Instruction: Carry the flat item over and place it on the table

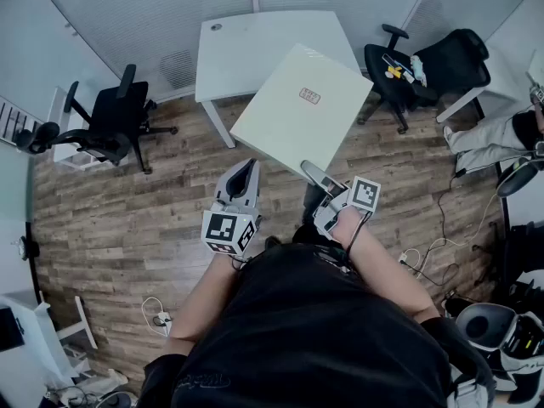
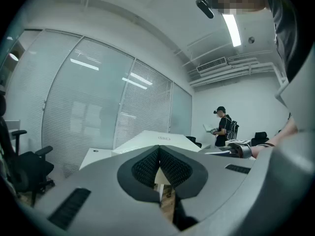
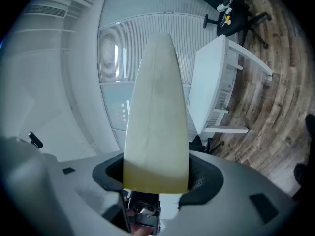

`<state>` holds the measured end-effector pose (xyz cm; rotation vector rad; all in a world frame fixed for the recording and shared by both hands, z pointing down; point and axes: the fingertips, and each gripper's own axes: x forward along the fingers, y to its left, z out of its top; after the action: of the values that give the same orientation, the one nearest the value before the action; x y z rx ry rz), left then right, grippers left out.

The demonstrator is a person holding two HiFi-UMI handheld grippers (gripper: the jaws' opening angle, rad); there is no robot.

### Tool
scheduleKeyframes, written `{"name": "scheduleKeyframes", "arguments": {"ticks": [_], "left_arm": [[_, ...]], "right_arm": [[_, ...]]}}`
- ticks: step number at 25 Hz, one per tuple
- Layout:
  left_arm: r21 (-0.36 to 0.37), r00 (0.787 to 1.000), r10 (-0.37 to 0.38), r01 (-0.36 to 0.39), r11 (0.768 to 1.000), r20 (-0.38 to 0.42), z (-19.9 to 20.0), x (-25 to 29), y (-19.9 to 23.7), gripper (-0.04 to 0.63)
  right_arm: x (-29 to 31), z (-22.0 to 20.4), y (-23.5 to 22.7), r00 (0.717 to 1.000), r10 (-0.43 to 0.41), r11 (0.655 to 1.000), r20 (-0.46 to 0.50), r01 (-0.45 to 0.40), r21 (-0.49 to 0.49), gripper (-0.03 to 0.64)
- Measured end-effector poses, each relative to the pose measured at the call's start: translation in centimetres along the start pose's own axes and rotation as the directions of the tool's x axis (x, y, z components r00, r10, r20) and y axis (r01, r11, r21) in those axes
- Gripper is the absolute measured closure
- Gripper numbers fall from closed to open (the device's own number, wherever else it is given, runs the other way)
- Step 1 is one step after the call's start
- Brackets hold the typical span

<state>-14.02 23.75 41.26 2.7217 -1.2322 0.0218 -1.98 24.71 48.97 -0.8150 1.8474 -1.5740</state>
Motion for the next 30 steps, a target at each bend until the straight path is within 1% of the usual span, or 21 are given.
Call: {"name": "scheduleKeyframes", "arguments": {"ticks": [6,10,14,19,24,30], "left_arm": [[-0.008,1.0,-0.001,0.001,1.0,0.0,-0.4,-0.9,-0.2,0.583],[-0.016,1.0,-0.012,0.012,1.0,0.009,-0.4,-1.5,-0.6,0.583],[-0.019,1.0,-0.015,0.015,1.0,0.007,-0.5,-1.4,-0.9,0.583],[-0.024,1.0,-0.009,0.008,1.0,-0.009,-0.9,-0.7,-1.1,0.583],[-0.035,1.0,0.023,-0.023,0.999,-0.012,-1.2,0.2,-0.7,0.583],[-0.036,0.999,0.052,-0.052,0.998,-0.01,-0.8,3.0,-0.2,0.583]], "right_arm": [[-0.4,-0.9,0.2,1.0,-0.002,1.0,-0.013,0.002,-0.007,0.321],[-0.7,-1.6,0.7,0.999,0.003,0.999,-0.033,-0.004,-0.036,0.321],[-0.7,-1.5,1.0,0.999,0.01,0.999,-0.044,-0.012,-0.042,0.321],[-0.9,-0.6,0.2,0.998,-0.008,0.999,-0.056,0.006,-0.038,0.321],[-0.8,0.6,-0.4,0.998,-0.002,1.0,-0.064,0.001,-0.02,0.321],[-0.2,3.7,-1.5,0.997,-0.007,1.0,-0.075,0.006,-0.008,0.321]]}}
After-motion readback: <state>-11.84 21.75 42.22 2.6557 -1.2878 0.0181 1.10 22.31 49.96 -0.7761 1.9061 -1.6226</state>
